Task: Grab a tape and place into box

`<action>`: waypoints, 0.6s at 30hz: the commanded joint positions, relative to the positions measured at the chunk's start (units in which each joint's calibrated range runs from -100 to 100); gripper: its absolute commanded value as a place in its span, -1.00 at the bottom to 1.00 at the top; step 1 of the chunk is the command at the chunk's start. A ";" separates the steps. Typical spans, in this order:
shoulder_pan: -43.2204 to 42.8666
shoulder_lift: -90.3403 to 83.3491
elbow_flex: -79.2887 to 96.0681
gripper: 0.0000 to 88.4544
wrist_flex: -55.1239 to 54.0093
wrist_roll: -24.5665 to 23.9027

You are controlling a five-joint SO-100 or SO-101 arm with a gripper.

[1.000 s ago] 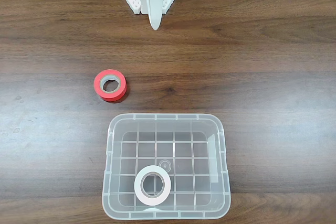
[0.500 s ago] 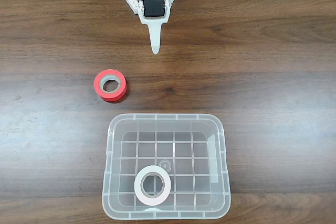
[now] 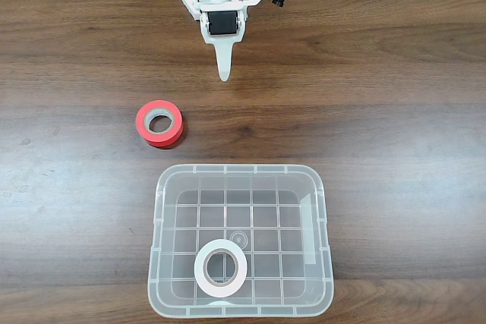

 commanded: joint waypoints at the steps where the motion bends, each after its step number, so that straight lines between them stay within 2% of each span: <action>1: -0.20 -0.96 -0.80 -0.97 0.52 0.34; 18: 0.10 -0.96 -0.80 -0.97 0.61 0.02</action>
